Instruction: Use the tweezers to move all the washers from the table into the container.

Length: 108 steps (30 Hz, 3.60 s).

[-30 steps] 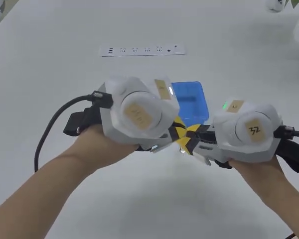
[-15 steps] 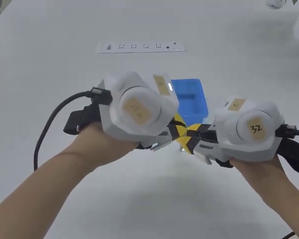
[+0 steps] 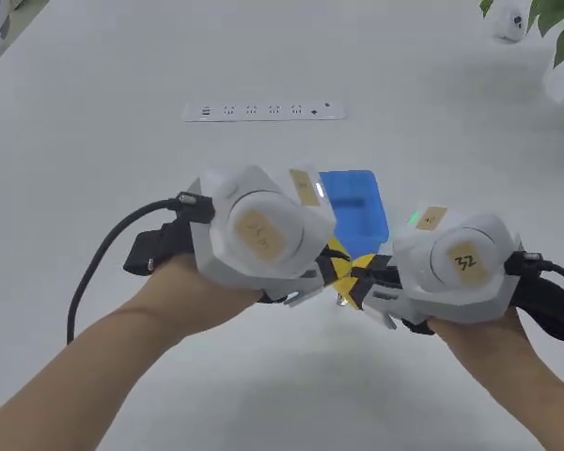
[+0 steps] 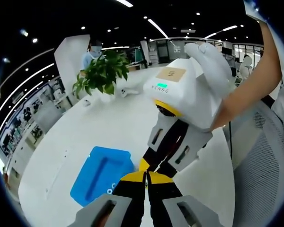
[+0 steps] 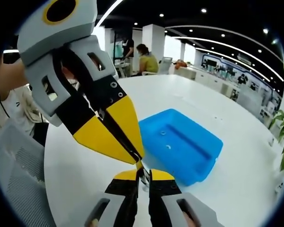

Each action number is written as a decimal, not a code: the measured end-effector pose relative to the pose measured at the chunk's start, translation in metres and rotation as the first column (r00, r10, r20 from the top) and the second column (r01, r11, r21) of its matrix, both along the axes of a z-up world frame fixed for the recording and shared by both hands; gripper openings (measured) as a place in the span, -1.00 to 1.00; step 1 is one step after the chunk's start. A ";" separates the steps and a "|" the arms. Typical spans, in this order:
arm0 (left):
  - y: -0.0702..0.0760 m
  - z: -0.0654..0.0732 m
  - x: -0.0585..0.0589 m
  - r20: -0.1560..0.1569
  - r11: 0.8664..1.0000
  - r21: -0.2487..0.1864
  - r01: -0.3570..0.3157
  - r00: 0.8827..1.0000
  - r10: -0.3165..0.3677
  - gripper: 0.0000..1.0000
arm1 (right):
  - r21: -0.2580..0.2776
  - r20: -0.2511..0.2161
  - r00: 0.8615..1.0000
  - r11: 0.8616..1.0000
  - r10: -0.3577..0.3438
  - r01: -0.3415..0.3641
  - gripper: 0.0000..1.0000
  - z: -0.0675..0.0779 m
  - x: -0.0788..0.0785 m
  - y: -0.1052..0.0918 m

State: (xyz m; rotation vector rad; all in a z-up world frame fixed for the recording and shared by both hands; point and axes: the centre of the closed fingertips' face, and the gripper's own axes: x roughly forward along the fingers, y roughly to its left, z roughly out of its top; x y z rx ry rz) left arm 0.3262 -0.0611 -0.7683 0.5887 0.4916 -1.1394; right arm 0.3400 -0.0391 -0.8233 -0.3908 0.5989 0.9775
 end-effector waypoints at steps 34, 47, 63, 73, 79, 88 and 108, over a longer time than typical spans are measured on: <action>0.004 0.052 -0.001 0.147 0.999 0.040 0.017 0.989 -0.023 -1.00 | -0.062 0.139 0.989 0.997 0.058 -0.050 -0.95 0.055 0.006 0.007; 0.002 0.068 0.011 0.200 0.998 0.056 0.024 0.979 -0.035 -1.00 | -0.043 0.178 0.983 0.998 0.044 -0.037 -0.95 0.072 0.020 0.007; -0.003 0.067 0.037 0.212 0.997 0.070 0.027 0.976 -0.041 -1.00 | -0.036 0.194 0.981 0.999 0.017 -0.010 -0.95 0.072 0.046 0.003; -0.001 0.053 0.045 0.196 0.998 0.068 0.010 0.980 -0.023 -1.00 | -0.049 0.184 0.983 0.999 0.024 -0.015 -0.94 0.057 0.055 0.005; 0.001 0.043 0.051 0.185 0.997 0.079 0.008 0.982 -0.023 -1.00 | -0.041 0.167 0.986 0.999 0.017 -0.010 -0.94 0.048 0.060 0.006; 0.000 0.031 0.057 0.160 0.997 0.074 0.001 0.987 -0.013 -1.00 | -0.033 0.142 0.990 0.999 0.010 -0.006 -0.94 0.035 0.064 0.004; -0.001 0.009 0.062 0.126 0.996 0.089 0.008 0.992 -0.019 -1.00 | -0.039 0.096 0.995 0.999 0.006 -0.002 -0.93 0.013 0.068 0.003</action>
